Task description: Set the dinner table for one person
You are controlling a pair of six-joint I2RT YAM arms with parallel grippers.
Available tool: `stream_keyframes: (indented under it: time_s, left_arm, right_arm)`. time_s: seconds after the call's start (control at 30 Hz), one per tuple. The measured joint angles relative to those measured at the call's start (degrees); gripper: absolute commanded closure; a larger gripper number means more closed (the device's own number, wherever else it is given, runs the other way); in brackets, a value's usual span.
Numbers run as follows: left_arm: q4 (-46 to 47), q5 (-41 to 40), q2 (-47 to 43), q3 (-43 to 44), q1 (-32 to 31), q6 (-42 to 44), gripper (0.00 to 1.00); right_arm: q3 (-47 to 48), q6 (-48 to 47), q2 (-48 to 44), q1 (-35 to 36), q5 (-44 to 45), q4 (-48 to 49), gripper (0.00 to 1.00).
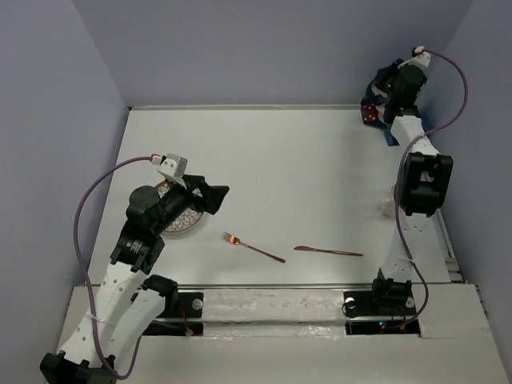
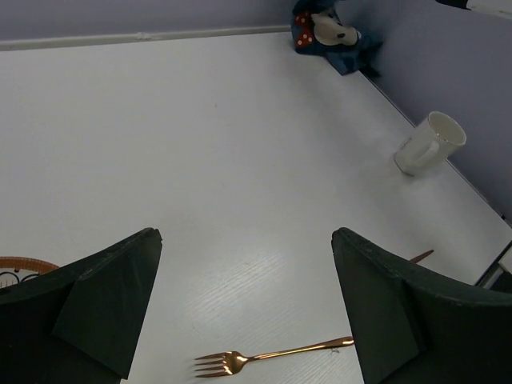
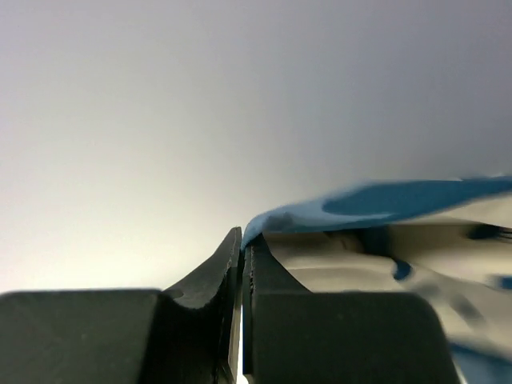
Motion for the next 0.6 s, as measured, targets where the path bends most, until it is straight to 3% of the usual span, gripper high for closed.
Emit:
stream_keyframes:
  time_s: [0.23,0.37,0.47,0.6]
  left_arm:
    - [0.0,-2.2,-2.3,0.0,0.5,-1.3,0.01]
    - [0.0,-4.5,-3.9,0.0,0.9,-2.3,0.01]
    - [0.0,-5.9,-4.2,0.0,1.3,-3.3,0.01]
    - [0.2,-7.2,-3.5,0.0,2.0,-4.7,0.01]
  right_arm:
    - [-14.0,0.7,-23.6,10.9,-4.2,11.4,1.0]
    - [-33.5,2.5,-38.4,16.2,-6.1,19.1,1.0]
    - [-48.7,5.6,-44.3,18.7,-6.4,23.0,1.0]
    - [-66.3,9.2,-43.9,23.3,-5.6,24.1,1.0]
